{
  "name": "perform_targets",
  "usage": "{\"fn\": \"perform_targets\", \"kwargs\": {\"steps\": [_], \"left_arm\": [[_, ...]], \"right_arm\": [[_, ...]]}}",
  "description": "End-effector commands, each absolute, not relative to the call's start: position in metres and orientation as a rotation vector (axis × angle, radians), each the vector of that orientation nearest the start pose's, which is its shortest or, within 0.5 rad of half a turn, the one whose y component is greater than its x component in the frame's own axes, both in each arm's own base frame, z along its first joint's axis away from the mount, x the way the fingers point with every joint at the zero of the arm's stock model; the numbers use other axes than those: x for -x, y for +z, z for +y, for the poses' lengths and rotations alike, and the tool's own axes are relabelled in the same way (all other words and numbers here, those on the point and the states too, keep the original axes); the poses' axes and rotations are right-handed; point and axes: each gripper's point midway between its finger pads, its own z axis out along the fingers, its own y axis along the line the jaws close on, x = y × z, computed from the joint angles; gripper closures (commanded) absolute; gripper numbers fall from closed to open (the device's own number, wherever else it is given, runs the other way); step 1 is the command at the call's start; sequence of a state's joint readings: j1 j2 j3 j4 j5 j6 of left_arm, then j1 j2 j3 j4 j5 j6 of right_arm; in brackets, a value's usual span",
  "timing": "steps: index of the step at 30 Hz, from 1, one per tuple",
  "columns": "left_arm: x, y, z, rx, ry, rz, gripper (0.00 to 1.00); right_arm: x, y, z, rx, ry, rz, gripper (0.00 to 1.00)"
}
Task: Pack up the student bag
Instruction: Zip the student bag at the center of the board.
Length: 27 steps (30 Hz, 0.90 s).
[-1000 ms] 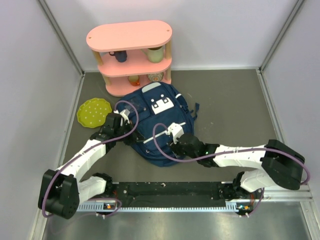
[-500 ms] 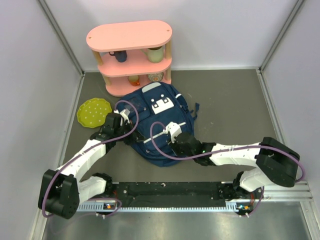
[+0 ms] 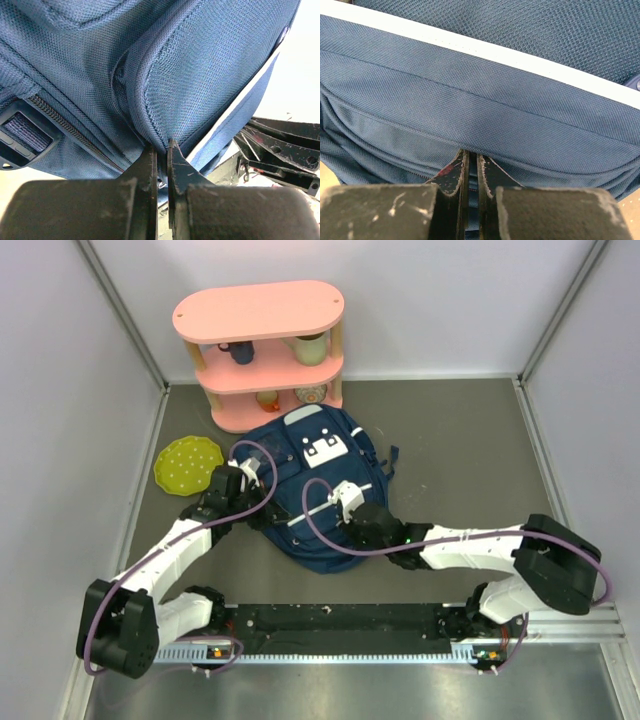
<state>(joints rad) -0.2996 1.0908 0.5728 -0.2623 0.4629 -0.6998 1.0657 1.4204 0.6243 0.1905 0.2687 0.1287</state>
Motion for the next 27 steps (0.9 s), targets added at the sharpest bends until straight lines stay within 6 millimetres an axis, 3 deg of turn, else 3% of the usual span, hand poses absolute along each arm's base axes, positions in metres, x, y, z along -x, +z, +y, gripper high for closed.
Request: {"fn": "perform_targets", "kwargs": {"steps": [1,14,18,21,27], "left_arm": [[-0.237,0.126,-0.181,0.14,-1.03,2.391,1.0],[-0.246,0.133,-0.157,0.029,-0.936,2.411,1.0],[-0.251,0.136,-0.149,-0.048,-0.869,2.427,1.0],[-0.255,0.136,-0.149,-0.117,-0.851,2.44,1.0],[-0.265,0.138,-0.151,-0.238,-0.809,2.485,1.0]], "right_arm": [[-0.241,0.085,0.28,0.69,0.353,2.016,1.0],[-0.259,0.083,0.237,0.588,0.268,2.073,1.0],[-0.247,0.085,0.242,0.616,0.356,2.064,1.0],[-0.224,0.086,0.256,0.638,0.513,2.052,1.0],[-0.196,0.086,0.26,0.618,0.543,2.04,1.0]]}}
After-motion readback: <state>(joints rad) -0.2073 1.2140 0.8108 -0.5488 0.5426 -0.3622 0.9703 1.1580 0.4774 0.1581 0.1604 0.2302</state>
